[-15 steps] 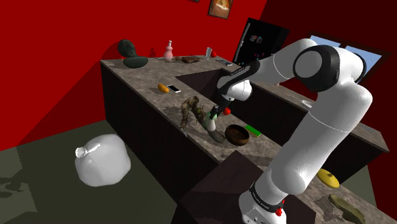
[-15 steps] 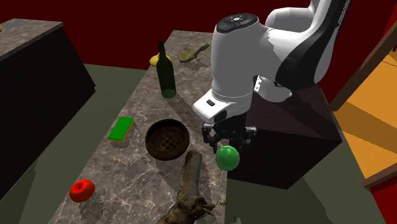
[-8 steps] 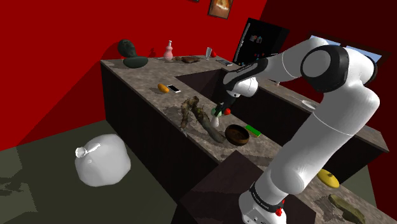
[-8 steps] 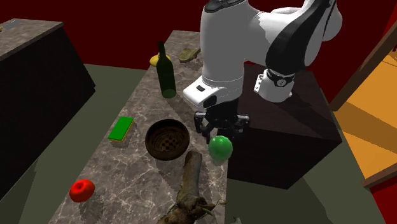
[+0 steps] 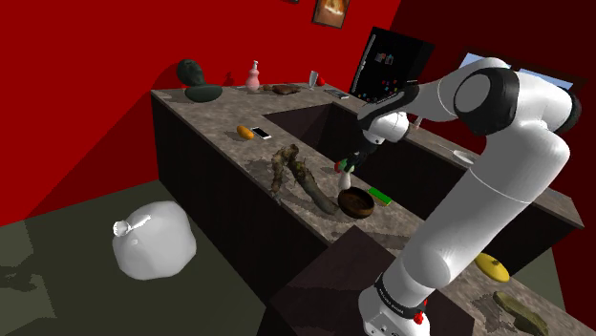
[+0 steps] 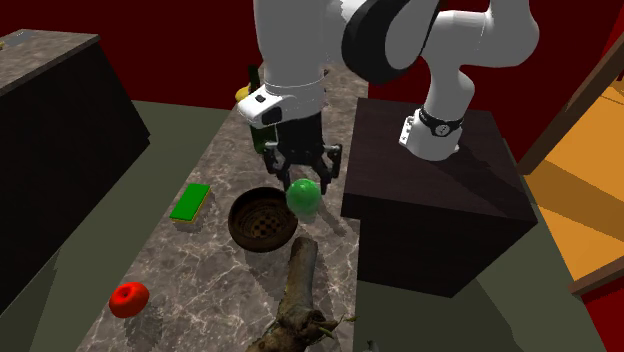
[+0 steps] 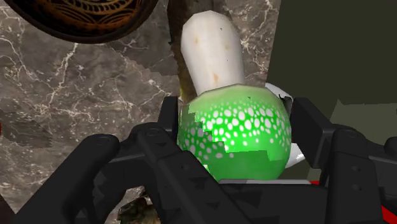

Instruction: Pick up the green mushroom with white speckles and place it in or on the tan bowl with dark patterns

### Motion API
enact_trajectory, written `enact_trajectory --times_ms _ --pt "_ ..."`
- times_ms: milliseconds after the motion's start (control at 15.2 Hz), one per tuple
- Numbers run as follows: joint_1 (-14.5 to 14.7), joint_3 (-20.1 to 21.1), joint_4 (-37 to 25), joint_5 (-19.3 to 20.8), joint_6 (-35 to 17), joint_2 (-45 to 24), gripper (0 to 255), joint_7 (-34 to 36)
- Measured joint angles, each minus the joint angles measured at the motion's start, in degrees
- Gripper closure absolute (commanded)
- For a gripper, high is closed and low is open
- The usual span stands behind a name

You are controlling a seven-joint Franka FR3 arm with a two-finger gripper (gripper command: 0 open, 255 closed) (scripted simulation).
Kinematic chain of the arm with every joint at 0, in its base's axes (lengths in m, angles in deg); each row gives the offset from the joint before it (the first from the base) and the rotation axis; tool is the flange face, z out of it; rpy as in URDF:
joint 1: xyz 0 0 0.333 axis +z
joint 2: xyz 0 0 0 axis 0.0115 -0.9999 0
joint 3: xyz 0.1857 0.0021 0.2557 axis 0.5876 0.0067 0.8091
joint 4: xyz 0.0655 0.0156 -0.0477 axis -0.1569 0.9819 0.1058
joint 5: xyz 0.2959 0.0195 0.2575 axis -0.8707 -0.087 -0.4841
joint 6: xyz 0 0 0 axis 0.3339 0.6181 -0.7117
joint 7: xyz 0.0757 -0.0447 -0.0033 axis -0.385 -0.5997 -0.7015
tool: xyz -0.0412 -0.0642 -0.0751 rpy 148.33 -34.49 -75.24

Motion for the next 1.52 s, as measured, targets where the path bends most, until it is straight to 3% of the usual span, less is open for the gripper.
enact_trajectory --times_ms 792,1518 --pt "-10.36 -6.67 -13.6 -7.8 10.05 -10.67 255 -19.88" --pt "-12.96 -4.14 -12.8 -14.99 5.48 -17.42 255 -25.84"
